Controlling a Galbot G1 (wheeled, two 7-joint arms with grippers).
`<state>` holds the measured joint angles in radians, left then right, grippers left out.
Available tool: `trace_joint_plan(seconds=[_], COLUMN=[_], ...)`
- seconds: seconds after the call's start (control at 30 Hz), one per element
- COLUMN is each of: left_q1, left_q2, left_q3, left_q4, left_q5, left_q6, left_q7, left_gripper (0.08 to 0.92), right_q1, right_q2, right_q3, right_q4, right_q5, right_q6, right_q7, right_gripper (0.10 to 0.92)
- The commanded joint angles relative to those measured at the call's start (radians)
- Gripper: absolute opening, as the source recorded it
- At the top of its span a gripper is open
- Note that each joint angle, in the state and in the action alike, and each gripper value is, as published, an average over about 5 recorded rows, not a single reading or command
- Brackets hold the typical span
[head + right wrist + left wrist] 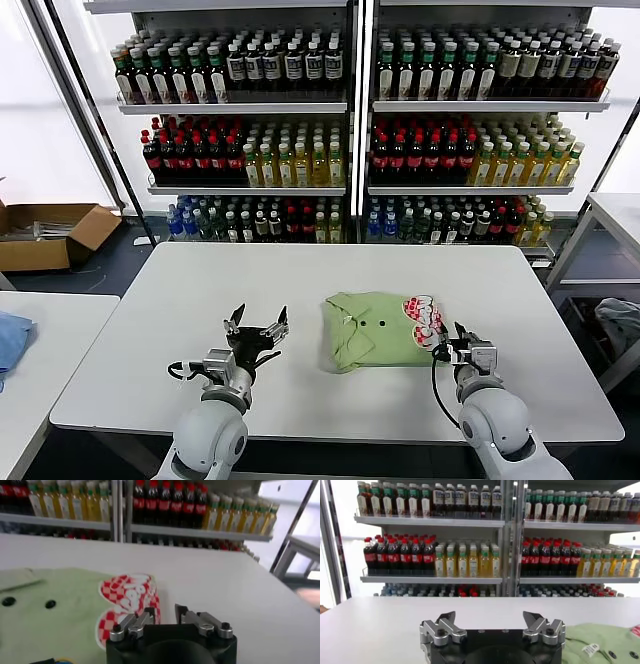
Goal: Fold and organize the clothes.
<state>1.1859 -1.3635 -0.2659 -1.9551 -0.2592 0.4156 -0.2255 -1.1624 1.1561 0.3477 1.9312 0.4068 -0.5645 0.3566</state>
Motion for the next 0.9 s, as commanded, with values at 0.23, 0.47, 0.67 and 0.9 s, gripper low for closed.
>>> trace_joint_plan(seconds=[0.23, 0.47, 0.67, 0.9], left_q1=[0.057, 0.074, 0.081, 0.086], left_q2=[-0.014, -0.019, -0.027, -0.030], left_q3=[-0.018, -0.021, -0.019, -0.020], left_q4=[-0.028, -0.033, -0.032, -0.033], left_q5=[0.008, 0.008, 0.010, 0.011], left_q6=[-0.001, -0.002, -0.002, -0.002], left_q7=[0.000, 0.000, 0.000, 0.002], left_gripper=[0.823, 0.823, 0.823, 0.823], right_q1=[-0.071, -0.069, -0.068, -0.071], right_q2=[0.104, 0.127, 0.129, 0.122], right_q3=[-0.148, -0.117, -0.112, -0.107], right_q4=[0.105, 0.031, -0.016, -0.015], right_q5=[-0.048, 0.025, 0.001, 0.030], right_q6=[-0.016, -0.015, -0.014, -0.015], right_q7=[0.074, 0.133, 0.131, 0.125], right_gripper=[0.636, 0.808, 0.822, 0.823])
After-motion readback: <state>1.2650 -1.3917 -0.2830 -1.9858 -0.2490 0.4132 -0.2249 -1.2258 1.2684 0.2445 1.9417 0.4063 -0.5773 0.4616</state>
